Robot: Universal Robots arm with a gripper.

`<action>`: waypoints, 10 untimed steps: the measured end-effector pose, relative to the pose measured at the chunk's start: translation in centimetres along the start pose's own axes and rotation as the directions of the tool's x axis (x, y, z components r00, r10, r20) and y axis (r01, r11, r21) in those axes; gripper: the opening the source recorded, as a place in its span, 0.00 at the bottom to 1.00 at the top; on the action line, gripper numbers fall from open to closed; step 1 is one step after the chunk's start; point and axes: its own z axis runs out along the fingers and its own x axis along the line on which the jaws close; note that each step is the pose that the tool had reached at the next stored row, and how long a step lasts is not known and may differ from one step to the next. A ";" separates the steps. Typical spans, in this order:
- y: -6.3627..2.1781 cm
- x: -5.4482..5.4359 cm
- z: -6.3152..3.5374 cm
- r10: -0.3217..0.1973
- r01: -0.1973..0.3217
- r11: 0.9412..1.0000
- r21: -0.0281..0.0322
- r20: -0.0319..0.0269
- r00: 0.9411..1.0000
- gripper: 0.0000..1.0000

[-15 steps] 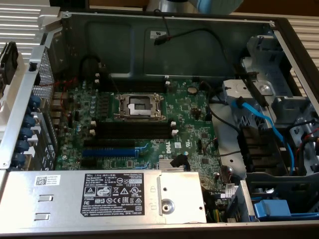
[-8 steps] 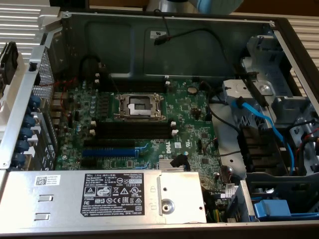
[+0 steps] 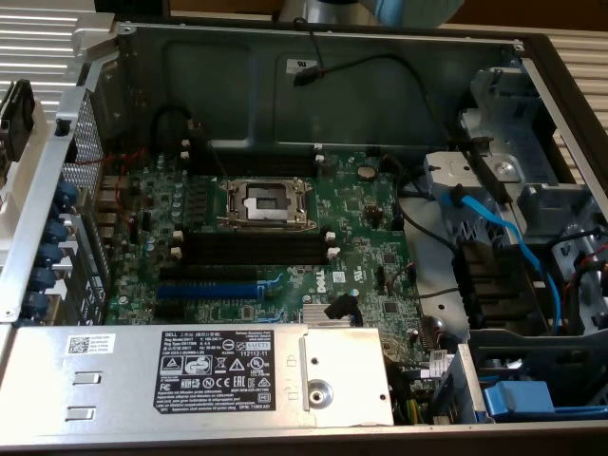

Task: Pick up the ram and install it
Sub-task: 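Pick up the ram and move it above insertion slot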

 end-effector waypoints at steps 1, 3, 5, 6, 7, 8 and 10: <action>0.00 0.0 0.05 0.000 0.000 1.000 -0.001 0.000 1.000 0.10; 0.00 0.0 0.14 0.000 0.000 1.000 -0.003 0.000 1.000 0.10; 0.00 0.0 0.23 0.000 0.000 1.000 -0.005 0.000 1.000 0.10; 0.01 0.0 0.25 0.000 0.000 1.000 -0.006 0.000 1.000 0.10; 0.01 0.0 0.27 0.000 0.000 1.000 -0.008 0.000 1.000 0.10; -0.05 0.0 0.33 0.000 0.000 1.000 -0.012 0.001 1.000 0.10; -0.29 0.2 0.46 0.001 0.000 1.000 -0.019 0.003 1.000 0.10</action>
